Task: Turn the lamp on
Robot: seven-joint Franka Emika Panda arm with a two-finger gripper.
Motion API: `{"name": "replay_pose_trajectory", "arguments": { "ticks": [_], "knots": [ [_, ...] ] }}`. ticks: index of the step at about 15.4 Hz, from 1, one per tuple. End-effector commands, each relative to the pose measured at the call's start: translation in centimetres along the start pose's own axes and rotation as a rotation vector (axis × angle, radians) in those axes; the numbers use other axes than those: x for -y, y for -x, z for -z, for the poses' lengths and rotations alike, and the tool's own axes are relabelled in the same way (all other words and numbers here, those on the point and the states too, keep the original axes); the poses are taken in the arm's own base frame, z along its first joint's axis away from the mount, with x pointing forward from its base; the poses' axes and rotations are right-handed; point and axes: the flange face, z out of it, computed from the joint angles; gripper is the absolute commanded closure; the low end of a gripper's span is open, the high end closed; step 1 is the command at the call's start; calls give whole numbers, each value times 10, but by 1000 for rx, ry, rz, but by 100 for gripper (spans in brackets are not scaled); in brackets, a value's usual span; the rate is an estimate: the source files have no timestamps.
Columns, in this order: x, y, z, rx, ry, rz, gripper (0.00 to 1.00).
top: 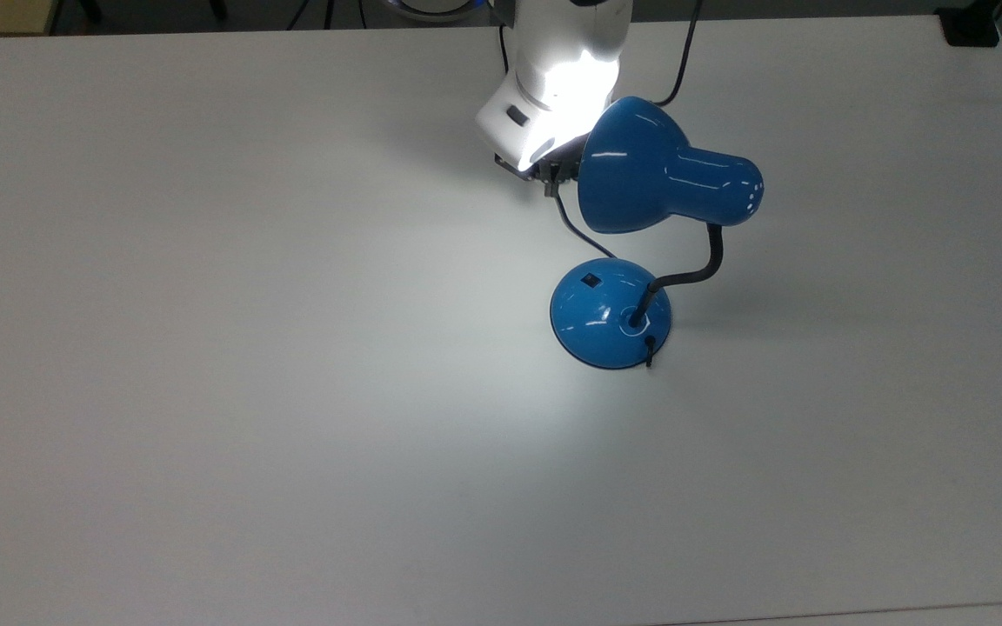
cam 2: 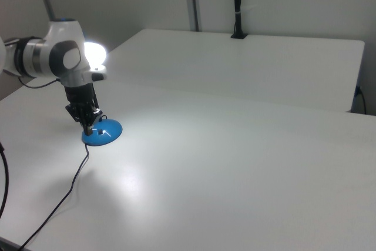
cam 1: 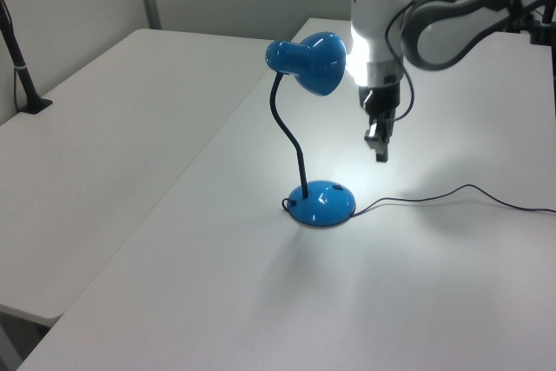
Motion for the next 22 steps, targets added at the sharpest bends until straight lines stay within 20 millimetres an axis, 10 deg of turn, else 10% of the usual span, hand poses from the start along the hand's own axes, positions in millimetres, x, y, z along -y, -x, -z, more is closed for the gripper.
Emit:
{"name": "replay_pose_trajectory", "arguments": {
  "ticks": [1, 4, 10, 16, 22],
  "knots": [
    [-48, 33, 58, 34, 39, 63, 74],
    [-82, 46, 105, 7, 35, 65, 2],
    [-178, 42, 189, -98, 10, -84, 0],
    [-208, 36, 206, -191, 16, -42, 0],
    [-198, 36, 207, -191, 17, -27, 0]
  ]
}}
